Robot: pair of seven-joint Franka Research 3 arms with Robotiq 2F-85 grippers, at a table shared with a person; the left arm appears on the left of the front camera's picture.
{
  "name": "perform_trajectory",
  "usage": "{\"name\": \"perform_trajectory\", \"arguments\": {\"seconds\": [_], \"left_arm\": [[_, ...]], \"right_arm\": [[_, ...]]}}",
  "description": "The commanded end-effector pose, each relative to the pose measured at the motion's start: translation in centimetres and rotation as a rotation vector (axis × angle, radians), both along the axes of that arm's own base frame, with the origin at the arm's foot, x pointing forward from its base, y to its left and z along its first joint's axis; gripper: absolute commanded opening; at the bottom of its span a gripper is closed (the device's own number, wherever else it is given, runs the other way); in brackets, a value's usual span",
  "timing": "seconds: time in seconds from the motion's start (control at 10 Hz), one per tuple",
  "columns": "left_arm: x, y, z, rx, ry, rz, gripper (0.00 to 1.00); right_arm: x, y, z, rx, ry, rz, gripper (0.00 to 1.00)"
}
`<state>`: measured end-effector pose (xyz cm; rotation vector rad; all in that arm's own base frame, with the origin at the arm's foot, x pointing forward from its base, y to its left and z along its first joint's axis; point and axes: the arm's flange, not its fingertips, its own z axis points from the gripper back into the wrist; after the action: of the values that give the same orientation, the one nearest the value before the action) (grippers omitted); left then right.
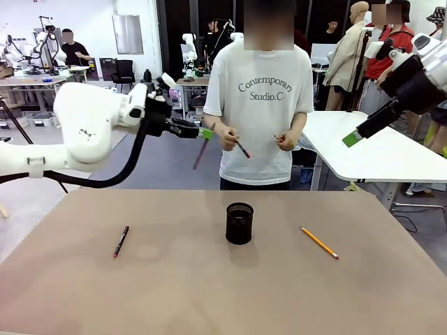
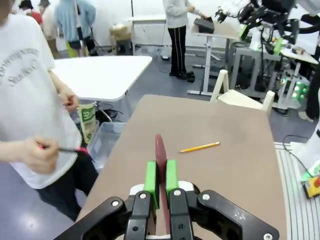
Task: Place the pens into the pen holder.
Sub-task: Pick up a writing instrument from the table and place it into the Pen holder.
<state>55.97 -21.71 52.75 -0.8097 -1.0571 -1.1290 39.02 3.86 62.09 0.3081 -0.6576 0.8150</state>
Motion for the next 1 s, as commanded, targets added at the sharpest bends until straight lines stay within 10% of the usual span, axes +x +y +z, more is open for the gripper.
{"name": "perform_trajectory", "arguments": {"seconds": [0.0, 0.9], "left_arm": [[0.0, 2.3, 1.9, 0.021, -0.079, -0.075, 0.0], [-3.7, 9.2, 5.5, -0.051, -0.188, 0.051, 0.0]], "right_arm": [[0.0, 0.0, 0.1, 0.014, 0.002, 0.004, 1.0], [0.0, 0.0, 0.1, 0.014, 0.002, 0.004, 1.0]]}}
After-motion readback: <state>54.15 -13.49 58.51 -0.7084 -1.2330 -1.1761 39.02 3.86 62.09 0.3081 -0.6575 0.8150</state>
